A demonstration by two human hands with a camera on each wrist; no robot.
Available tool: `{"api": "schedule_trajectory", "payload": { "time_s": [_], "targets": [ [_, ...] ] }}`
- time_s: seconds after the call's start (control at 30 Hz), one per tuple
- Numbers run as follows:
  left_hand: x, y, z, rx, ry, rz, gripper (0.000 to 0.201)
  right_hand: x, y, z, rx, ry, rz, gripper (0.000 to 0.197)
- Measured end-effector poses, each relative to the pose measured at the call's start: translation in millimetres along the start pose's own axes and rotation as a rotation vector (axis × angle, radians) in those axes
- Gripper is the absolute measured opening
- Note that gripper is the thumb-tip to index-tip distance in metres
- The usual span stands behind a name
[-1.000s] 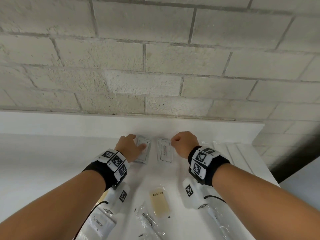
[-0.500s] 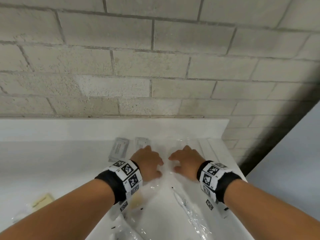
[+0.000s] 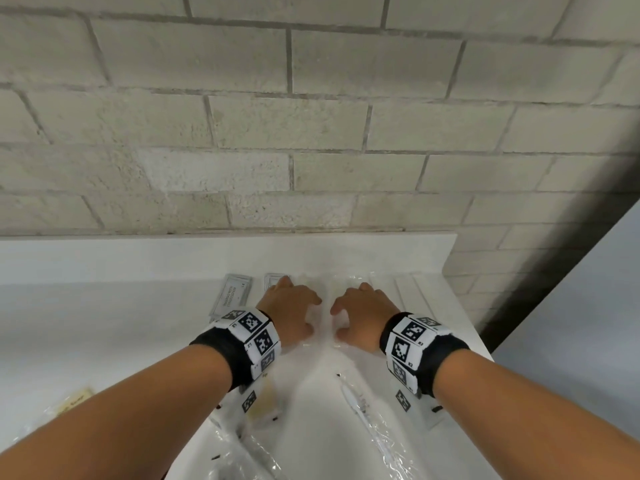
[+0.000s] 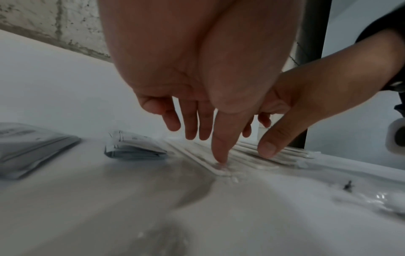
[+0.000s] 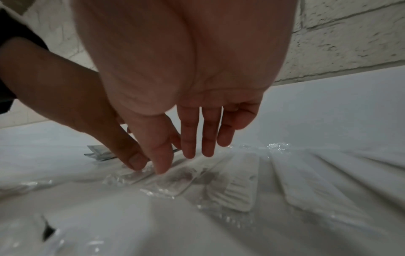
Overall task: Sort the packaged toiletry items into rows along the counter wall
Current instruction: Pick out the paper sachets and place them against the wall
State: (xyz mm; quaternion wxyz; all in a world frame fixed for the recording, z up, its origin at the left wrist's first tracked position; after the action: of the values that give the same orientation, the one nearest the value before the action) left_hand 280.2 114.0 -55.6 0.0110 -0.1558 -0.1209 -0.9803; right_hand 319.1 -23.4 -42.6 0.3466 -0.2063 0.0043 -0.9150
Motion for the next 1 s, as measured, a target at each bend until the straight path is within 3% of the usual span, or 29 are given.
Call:
{"api": "schedule_trajectory", "payload": {
  "time_s": [0.43,0.63,0.8,1.0],
  "targets": [
    [7.4,-7.6,-4.1,0.029,0.047,0.022,0.056,-8.4,0.9,-1.9,-0.002,-0.042,-0.007,0.048],
    [18.7,-46.3,32.4,0.355,0.336,0.22,0.031,-11.0,-30.2,19.9,-0.118,0.14,0.069,0.041],
    [14.7,-66.6,27.4,0.258,0.176,0.389,0.037,-33.8,-68.8,19.6,0.112,0.044,0.028,0.059],
    [-1.9,-72.3,22.7,0.271,0.142,0.395,0.03,-56.3,-79.1,19.7,0.195,0.013,-0.043,0.045]
  ]
}}
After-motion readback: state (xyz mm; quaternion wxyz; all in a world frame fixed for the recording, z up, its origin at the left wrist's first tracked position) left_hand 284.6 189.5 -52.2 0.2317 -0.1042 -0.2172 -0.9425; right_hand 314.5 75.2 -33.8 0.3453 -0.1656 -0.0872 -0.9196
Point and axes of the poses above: each hand's wrist, its own x-axis away from the middle knuckle, its own z-axis out of the back of the hand, y = z × x, the point moved 4 cm from there along -x, towards the middle knuckle, and after that the axes turned 5 degrees about -y, right-handed, at the moved point
